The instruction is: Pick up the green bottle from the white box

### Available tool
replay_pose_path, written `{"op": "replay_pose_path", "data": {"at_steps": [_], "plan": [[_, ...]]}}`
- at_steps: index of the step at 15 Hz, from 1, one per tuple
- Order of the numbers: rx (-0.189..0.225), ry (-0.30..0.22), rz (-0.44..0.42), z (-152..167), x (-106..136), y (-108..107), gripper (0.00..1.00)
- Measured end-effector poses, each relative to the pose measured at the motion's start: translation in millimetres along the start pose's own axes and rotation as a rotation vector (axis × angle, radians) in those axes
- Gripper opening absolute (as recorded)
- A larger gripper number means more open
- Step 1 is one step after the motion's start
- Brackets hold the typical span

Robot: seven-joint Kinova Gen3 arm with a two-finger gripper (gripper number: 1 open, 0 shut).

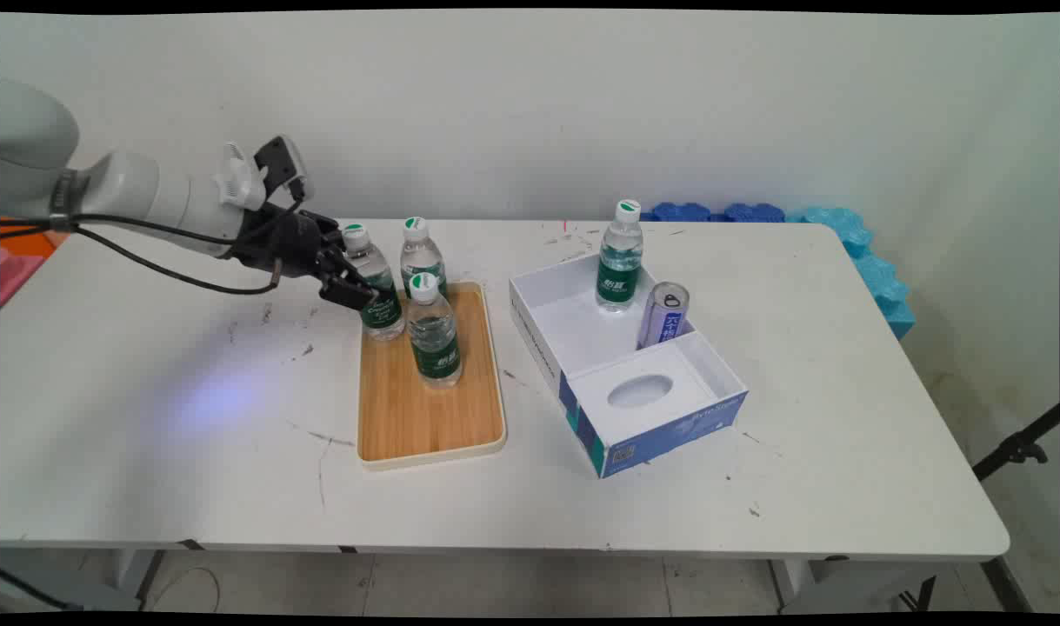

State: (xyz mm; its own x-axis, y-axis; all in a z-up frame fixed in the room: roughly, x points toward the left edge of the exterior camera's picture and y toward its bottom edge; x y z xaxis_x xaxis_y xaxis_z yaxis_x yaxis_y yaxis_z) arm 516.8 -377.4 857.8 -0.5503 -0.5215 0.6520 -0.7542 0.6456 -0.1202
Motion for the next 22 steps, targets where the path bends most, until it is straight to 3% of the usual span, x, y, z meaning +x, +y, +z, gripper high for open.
{"op": "replay_pose_path", "data": {"at_steps": [5,10,14,22], "plan": [[0.011,-0.015,0.028,-19.3,3.1,-5.7,1.0],[-0.009,-0.045,0.061,-59.2,10.9,-3.1,1.0],[-0.051,-0.07,0.081,-91.4,9.7,8.3,1.0],[-0.191,-0.102,0.15,-137.8,6.3,39.0,1.0]]}}
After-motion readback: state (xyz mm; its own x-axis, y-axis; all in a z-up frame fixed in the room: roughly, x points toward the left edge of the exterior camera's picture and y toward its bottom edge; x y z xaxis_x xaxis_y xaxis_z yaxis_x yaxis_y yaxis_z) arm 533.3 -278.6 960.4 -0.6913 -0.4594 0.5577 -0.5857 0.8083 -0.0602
